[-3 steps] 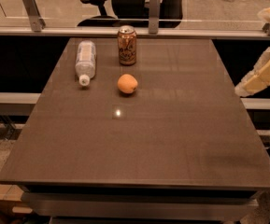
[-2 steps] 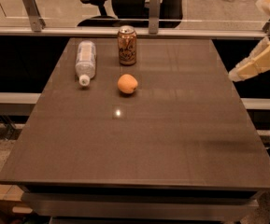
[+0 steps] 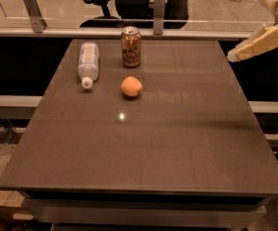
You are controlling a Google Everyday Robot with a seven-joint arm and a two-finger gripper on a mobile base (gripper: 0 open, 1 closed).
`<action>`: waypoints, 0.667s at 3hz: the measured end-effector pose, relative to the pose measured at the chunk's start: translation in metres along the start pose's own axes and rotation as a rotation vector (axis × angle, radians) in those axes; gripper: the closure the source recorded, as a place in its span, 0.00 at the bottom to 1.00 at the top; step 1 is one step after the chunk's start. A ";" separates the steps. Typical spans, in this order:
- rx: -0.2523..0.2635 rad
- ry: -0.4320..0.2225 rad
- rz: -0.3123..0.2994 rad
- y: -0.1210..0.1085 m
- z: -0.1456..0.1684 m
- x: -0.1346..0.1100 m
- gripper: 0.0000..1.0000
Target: Pick orange can
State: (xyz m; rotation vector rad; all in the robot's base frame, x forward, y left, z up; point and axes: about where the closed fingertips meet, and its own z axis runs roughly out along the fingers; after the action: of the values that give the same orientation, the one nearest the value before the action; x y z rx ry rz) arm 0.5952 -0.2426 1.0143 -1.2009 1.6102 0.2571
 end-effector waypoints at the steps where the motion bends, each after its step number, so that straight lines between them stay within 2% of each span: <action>1: -0.089 -0.118 0.056 -0.011 0.021 0.001 0.00; 2: -0.174 -0.163 0.080 -0.011 0.036 -0.007 0.00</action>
Offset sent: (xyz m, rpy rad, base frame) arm 0.0431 0.0338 -0.0061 0.2309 0.1493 0.2568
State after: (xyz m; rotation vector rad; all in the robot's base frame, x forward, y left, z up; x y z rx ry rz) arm 0.6253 -0.2192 1.0088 -1.2146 1.5186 0.5428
